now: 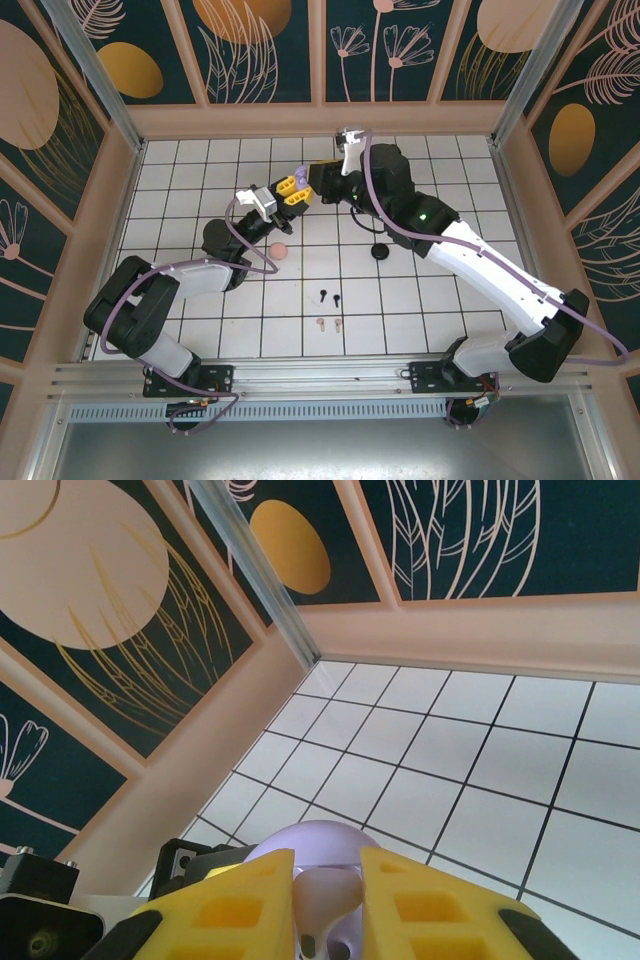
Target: Insert wireless bluetooth earbuds into charging case
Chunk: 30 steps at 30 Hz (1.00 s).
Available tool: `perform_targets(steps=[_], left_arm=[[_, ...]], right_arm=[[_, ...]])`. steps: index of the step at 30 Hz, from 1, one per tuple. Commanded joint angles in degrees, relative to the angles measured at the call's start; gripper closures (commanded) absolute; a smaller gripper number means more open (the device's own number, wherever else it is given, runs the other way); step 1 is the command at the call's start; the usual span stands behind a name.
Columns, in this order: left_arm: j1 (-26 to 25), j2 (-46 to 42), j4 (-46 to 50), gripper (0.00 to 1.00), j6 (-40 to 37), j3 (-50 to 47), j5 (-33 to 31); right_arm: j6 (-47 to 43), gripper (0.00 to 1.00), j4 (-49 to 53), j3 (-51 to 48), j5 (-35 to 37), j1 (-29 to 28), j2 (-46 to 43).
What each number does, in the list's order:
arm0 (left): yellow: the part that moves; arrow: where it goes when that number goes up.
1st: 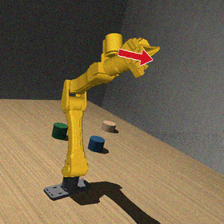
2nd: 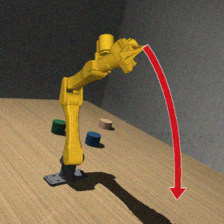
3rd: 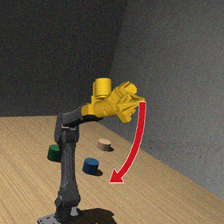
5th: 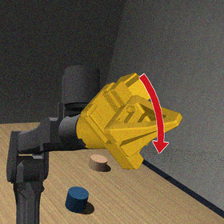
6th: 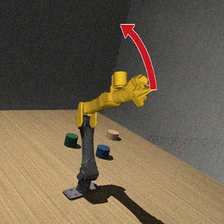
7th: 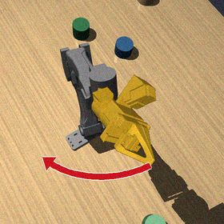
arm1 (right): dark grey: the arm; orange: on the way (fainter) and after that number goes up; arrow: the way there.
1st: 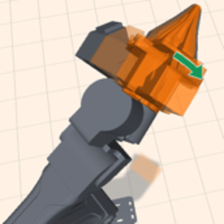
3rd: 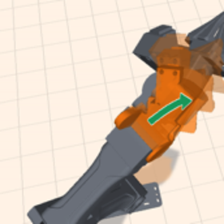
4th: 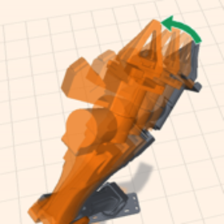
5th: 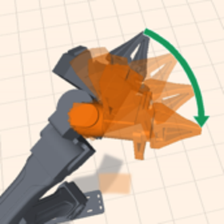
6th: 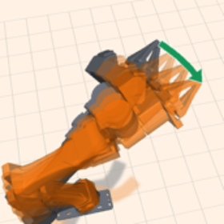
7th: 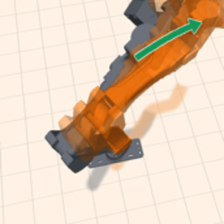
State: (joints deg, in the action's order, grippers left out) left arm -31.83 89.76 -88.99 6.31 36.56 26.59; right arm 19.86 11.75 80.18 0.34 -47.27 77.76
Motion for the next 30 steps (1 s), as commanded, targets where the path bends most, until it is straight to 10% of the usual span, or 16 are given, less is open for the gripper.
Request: perform_targets(steps=[1,30], left_arm=[[-0.25,-0.18,-3.25,1.00,1.16,1.33,0.64],[-0.33,-0.55,-2.88,1.00,1.32,1.67,0.72]], right_arm=[[0.11,0.80,-2.61,-0.38,-0.67,-0.37,0.54],[-6.36,0.81,-1.65,-3.89,0.99,-1.32,0.28]])
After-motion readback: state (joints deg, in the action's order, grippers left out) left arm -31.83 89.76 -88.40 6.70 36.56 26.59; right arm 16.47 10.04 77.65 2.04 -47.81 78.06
